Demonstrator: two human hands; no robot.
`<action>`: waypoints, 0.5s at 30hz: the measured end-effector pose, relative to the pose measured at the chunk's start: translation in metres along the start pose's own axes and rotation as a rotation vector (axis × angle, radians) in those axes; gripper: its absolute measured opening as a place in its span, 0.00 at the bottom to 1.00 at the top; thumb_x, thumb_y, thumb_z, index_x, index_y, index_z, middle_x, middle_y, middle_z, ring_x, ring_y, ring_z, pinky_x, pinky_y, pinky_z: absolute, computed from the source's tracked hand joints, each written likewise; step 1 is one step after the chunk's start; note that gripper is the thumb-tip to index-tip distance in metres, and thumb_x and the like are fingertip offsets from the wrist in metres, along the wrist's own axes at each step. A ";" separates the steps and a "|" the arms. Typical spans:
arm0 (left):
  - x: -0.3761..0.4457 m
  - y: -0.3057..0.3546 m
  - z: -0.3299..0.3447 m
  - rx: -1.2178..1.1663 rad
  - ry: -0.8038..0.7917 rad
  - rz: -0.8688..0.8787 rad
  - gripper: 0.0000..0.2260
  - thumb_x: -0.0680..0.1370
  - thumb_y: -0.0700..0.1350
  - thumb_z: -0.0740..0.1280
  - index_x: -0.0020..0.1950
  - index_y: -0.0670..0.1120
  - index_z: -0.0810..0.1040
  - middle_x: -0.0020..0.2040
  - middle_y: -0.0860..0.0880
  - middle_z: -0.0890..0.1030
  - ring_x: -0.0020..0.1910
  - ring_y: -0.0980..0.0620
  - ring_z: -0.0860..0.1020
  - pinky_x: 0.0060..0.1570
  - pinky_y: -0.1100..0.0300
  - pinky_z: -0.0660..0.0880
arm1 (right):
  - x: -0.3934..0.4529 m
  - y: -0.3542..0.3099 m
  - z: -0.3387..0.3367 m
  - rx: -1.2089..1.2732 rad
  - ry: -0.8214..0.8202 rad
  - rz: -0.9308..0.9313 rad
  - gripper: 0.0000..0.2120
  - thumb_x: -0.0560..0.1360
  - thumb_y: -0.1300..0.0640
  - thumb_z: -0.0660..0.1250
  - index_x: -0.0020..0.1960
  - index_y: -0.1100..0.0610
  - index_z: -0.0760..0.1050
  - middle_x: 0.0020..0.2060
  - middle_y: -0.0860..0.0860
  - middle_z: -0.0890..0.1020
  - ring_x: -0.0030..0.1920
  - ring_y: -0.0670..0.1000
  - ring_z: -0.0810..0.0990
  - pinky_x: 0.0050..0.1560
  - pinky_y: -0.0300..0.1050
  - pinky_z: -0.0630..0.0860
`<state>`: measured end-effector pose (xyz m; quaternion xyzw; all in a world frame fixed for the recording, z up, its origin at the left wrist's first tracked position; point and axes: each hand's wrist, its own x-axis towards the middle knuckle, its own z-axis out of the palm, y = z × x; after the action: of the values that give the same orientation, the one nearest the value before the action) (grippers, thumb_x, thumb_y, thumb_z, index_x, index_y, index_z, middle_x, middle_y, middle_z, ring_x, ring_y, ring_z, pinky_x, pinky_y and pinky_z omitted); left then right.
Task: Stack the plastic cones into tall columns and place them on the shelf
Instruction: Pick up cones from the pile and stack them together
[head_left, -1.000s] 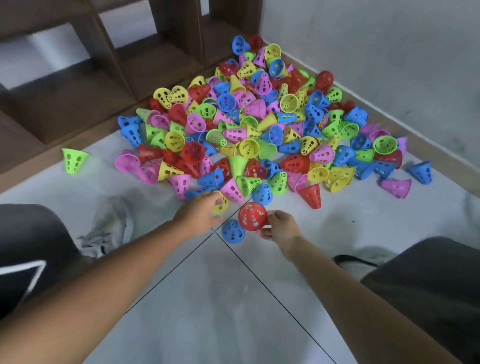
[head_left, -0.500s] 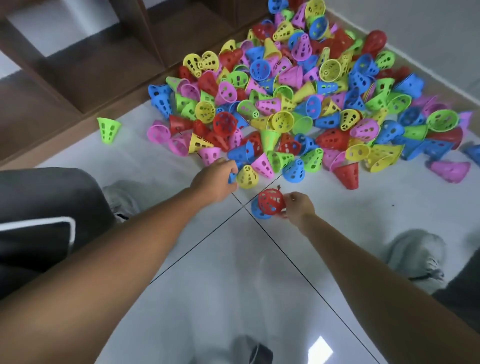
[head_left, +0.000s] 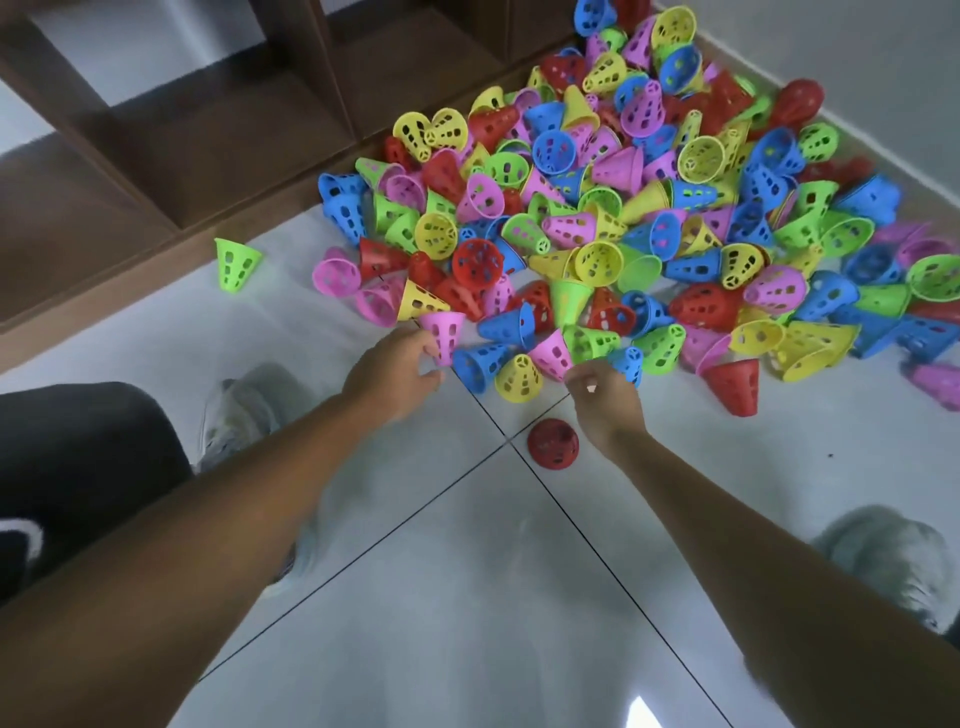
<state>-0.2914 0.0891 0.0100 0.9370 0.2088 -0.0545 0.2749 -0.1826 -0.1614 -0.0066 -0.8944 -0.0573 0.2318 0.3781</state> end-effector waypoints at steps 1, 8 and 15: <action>0.004 -0.006 -0.007 0.005 0.015 -0.015 0.11 0.76 0.44 0.74 0.56 0.45 0.79 0.57 0.47 0.80 0.42 0.50 0.74 0.47 0.57 0.72 | 0.004 -0.005 0.002 -0.014 0.001 -0.049 0.08 0.81 0.55 0.64 0.57 0.55 0.79 0.49 0.49 0.81 0.48 0.51 0.79 0.42 0.42 0.72; 0.027 -0.077 -0.060 0.086 0.096 -0.128 0.14 0.76 0.43 0.74 0.59 0.41 0.79 0.58 0.41 0.81 0.51 0.40 0.80 0.52 0.51 0.76 | 0.022 -0.037 0.038 -0.316 -0.107 -0.333 0.25 0.77 0.47 0.70 0.71 0.51 0.70 0.64 0.53 0.72 0.64 0.57 0.69 0.60 0.53 0.72; 0.046 -0.146 -0.094 0.159 0.129 -0.302 0.21 0.76 0.48 0.74 0.66 0.43 0.75 0.64 0.38 0.76 0.61 0.37 0.76 0.61 0.48 0.74 | 0.032 -0.043 0.081 -0.566 -0.264 -0.283 0.35 0.76 0.35 0.65 0.78 0.43 0.59 0.74 0.53 0.62 0.75 0.62 0.57 0.68 0.63 0.70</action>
<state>-0.3121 0.2673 0.0072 0.9153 0.3593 -0.0515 0.1748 -0.1878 -0.0693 -0.0373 -0.9095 -0.2911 0.2656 0.1327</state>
